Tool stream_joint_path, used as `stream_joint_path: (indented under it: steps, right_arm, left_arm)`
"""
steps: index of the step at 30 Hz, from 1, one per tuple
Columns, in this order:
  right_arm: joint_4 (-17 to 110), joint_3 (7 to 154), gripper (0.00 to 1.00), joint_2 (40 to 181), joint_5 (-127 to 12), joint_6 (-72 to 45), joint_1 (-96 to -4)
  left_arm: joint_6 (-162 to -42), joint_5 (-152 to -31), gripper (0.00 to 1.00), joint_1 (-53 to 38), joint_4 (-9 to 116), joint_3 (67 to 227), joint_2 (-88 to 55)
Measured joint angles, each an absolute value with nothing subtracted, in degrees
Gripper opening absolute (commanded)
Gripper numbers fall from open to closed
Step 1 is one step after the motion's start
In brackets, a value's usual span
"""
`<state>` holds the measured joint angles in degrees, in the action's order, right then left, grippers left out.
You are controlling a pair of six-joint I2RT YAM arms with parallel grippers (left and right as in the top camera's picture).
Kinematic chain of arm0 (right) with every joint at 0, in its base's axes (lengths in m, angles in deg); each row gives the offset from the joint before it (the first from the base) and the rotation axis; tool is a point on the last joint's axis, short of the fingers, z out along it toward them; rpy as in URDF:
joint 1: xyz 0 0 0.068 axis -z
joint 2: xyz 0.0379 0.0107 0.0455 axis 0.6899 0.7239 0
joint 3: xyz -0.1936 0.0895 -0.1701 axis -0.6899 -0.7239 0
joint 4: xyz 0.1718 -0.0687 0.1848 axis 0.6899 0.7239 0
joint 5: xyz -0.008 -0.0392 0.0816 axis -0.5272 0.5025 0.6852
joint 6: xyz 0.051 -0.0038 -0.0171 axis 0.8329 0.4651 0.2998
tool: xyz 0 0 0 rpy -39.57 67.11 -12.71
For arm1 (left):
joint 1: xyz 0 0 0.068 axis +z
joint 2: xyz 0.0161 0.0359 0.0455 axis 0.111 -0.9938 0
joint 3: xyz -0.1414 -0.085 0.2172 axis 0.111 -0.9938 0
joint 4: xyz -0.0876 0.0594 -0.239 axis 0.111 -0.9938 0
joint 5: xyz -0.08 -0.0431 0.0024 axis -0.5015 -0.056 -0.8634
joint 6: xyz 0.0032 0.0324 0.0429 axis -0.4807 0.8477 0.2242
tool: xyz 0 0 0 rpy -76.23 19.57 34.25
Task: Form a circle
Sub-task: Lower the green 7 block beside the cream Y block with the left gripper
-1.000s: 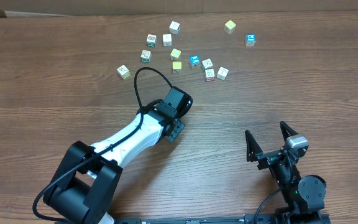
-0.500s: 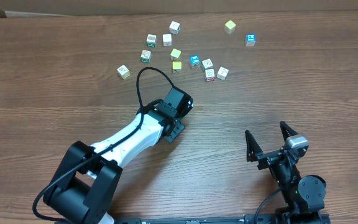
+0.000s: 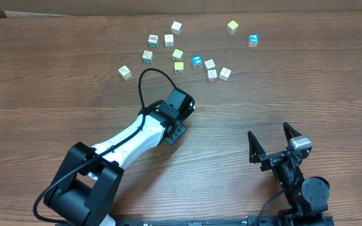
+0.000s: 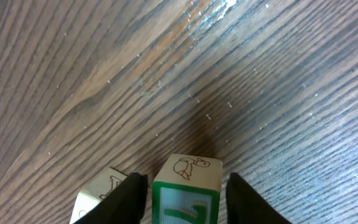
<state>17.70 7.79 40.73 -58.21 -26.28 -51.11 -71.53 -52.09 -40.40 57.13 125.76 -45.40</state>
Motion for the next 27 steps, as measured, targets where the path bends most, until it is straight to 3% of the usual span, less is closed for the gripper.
stream_joint_path:
  steps: [14, 27]
  right_arm:
    - [17.7, 7.8, 1.00, 40.7, -58.2, -26.3, -51.1]
    - [17.7, 7.8, 1.00, 40.7, -58.2, -26.3, -51.1]
  left_arm:
    - [-71.5, -52.0, 0.33, -40.4, 57.1, 125.8, -45.4]
    - [-71.4, -50.7, 0.35, -40.4, 56.7, 125.8, -45.4]
